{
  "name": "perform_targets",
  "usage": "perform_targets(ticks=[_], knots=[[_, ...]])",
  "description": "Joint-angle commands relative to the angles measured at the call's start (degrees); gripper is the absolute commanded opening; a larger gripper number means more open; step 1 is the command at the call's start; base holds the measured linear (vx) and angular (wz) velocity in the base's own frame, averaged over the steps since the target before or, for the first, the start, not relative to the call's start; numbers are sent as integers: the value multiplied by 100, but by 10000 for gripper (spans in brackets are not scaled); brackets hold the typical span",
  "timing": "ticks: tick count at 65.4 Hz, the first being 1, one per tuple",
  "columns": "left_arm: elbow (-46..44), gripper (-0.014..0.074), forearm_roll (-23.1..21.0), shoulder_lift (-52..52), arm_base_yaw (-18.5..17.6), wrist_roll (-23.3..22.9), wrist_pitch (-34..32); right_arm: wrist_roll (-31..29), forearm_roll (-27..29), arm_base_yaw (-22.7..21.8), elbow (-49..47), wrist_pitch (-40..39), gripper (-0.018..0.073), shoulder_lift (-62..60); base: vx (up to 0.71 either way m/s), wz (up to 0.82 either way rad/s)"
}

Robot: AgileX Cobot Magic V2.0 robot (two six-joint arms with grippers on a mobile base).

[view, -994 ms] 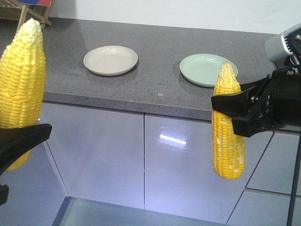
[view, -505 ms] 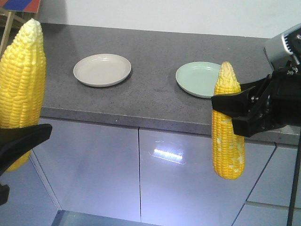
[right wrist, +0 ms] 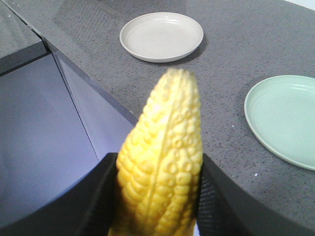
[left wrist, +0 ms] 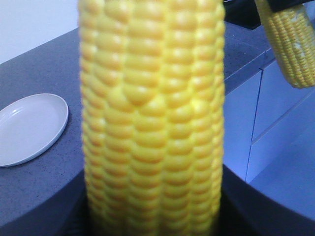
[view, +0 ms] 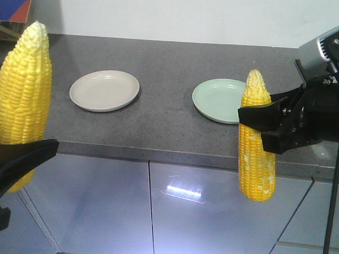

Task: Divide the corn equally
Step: 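Drive closer, holding both cobs above the cream and green plates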

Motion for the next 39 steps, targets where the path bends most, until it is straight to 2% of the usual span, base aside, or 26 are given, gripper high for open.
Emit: perform_targets(ticks=[1, 39], knots=[[-127, 354, -62, -45, -15, -53, -429, -45, 161, -32, -160, -245, 153, -106, 11, -5], [-127, 354, -62, -45, -15, -53, -429, -45, 161, -32, -160, -245, 153, -106, 10, -5]])
